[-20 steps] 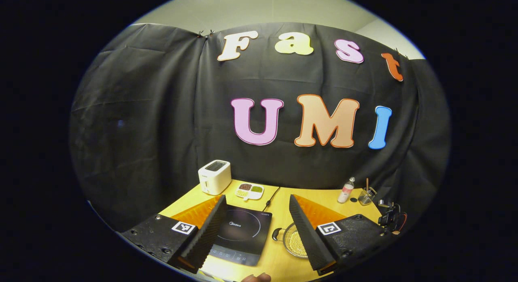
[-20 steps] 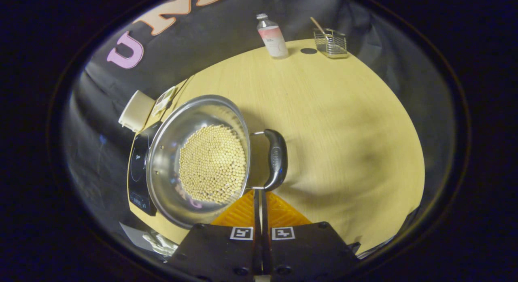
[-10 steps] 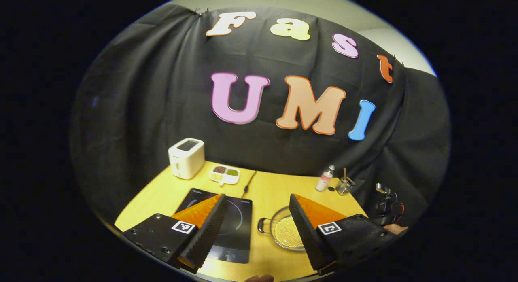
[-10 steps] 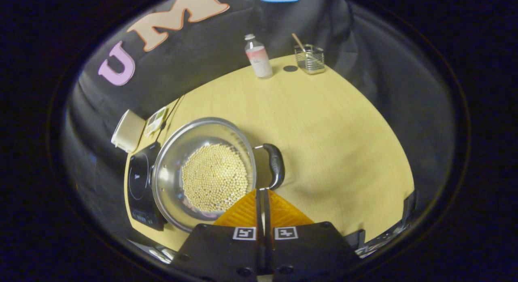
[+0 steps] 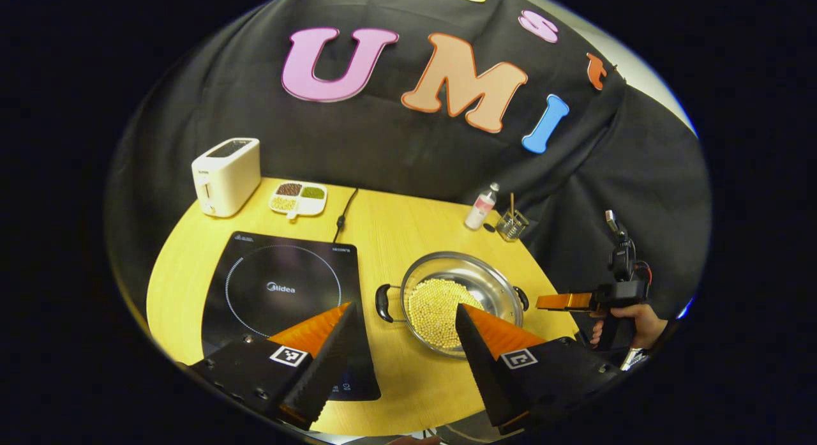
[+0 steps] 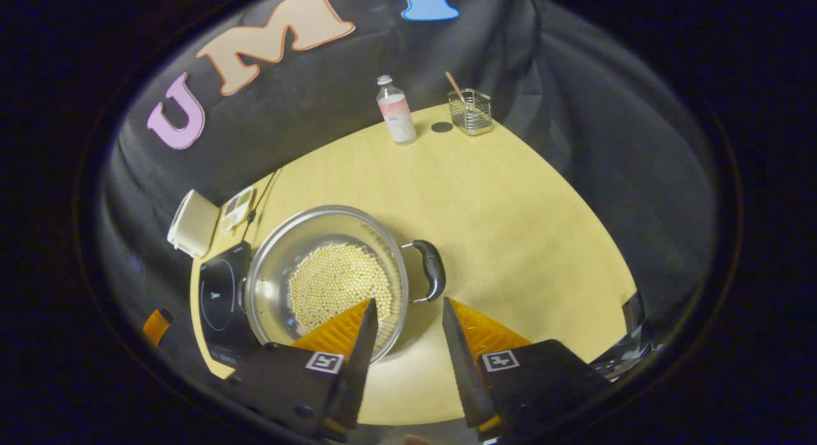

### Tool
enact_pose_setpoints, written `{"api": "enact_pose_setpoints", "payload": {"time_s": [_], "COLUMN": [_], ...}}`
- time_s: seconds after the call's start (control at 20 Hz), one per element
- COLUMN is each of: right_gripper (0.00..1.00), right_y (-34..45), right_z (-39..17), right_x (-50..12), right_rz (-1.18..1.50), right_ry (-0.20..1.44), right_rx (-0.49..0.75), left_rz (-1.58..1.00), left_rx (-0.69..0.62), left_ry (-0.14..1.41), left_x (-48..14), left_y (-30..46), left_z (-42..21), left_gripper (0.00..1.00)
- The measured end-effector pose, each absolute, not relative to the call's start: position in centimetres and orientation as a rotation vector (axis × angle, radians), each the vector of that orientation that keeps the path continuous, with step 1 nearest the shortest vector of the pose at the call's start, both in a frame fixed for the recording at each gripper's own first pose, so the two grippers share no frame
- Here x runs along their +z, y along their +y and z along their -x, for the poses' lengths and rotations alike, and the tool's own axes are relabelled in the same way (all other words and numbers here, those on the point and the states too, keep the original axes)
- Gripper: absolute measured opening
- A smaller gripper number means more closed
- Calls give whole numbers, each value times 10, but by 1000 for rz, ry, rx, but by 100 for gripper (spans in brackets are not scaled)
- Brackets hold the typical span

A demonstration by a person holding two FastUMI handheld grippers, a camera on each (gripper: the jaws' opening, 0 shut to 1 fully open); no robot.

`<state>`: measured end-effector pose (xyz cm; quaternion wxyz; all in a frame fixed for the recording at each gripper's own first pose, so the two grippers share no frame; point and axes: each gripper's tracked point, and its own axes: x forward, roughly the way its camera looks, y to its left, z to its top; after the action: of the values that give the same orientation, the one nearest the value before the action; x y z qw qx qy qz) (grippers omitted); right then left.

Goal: First push the handle of the pot to place it horizontally, then grasp the pot with both hands and set it on the induction cooktop.

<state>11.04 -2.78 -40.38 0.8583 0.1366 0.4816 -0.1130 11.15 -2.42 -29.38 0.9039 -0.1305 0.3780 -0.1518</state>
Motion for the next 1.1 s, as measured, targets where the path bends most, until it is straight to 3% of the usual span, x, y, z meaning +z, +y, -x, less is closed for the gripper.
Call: {"api": "enact_pose_setpoints", "payload": {"time_s": [0.1,0.15,0.2,0.25,0.3,0.7,0.75,0.8,0.9,1.0,1.05,1.1], "right_gripper": [84,75,75,75,77,74,74,74,74,73,67,69], "right_y": [-26,-26,-29,-32,-37,-49,-49,-50,-50,-47,-47,-46], "right_z": [-116,-122,-125,-128,-132,-161,-161,-162,-164,-169,-169,-170], "right_x": [-411,-415,-420,-425,-431,-470,-475,-478,-485,-490,-494,-497], "right_rz": [-253,-235,-214,-199,-188,-216,-208,-205,-212,-233,-227,-221], "right_ry": [1030,1031,1038,1047,1059,1156,1165,1177,1192,1202,1206,1213], "right_rx": [-212,-198,-187,-176,-169,-111,-105,-99,-88,-75,-70,-66], "left_rz": [277,278,277,270,254,202,190,178,164,171,173,165], "left_rx": [-314,-313,-311,-310,-309,-282,-281,-277,-260,-251,-254,-255], "left_ry": [827,845,864,886,905,1052,1063,1073,1122,1164,1175,1198], "left_x": [-308,-313,-320,-328,-337,-397,-402,-409,-426,-437,-441,-446], "left_y": [-30,-34,-39,-43,-48,-60,-59,-56,-52,-51,-53,-53], "left_z": [-114,-116,-118,-120,-125,-155,-158,-162,-163,-163,-165,-165], "left_gripper": [95,94,94,99,93,90,96,89,88,94,94,93]}}
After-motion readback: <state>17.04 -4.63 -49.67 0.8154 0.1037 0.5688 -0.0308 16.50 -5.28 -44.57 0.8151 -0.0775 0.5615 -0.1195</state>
